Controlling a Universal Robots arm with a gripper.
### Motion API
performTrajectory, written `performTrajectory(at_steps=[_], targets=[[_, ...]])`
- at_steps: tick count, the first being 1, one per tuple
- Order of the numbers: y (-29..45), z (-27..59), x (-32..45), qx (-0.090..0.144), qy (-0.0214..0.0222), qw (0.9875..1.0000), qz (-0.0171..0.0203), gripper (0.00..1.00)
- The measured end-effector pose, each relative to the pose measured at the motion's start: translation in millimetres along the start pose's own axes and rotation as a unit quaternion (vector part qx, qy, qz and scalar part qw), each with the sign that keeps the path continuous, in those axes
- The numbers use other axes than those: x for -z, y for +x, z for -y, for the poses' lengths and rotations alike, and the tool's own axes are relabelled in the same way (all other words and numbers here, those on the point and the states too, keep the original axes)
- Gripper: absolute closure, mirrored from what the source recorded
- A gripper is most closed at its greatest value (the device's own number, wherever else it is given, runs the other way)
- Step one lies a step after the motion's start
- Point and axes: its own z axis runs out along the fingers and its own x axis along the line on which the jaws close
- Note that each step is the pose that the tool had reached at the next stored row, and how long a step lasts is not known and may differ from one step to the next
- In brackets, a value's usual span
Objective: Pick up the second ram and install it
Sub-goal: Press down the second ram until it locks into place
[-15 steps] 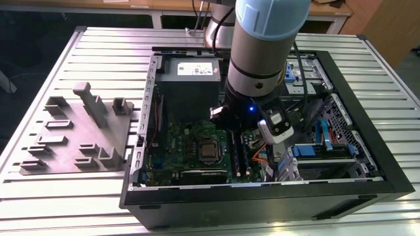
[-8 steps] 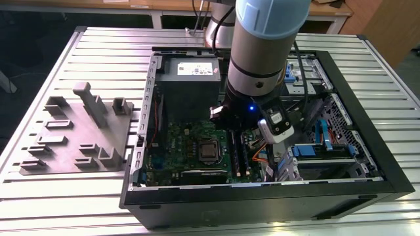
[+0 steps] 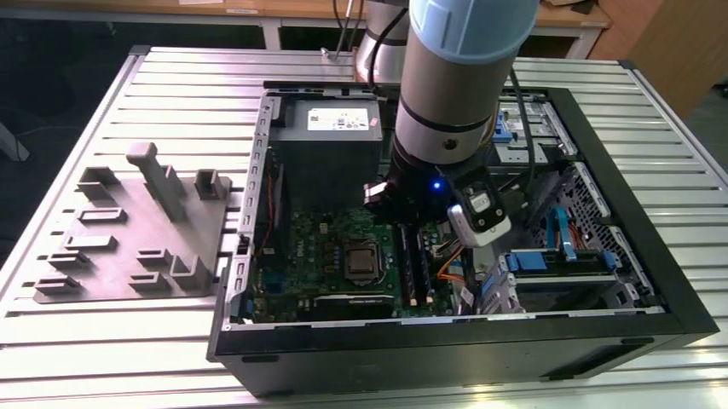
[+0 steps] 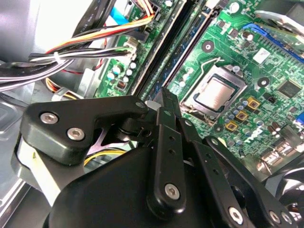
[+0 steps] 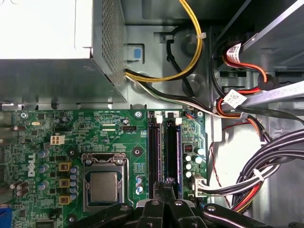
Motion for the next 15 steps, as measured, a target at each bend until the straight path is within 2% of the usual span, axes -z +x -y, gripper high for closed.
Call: performTrajectory(at_steps=[15], targets=[[-0.1, -1.1, 2.3, 0.0, -0.0005, 1.0, -0.0001, 0.9]])
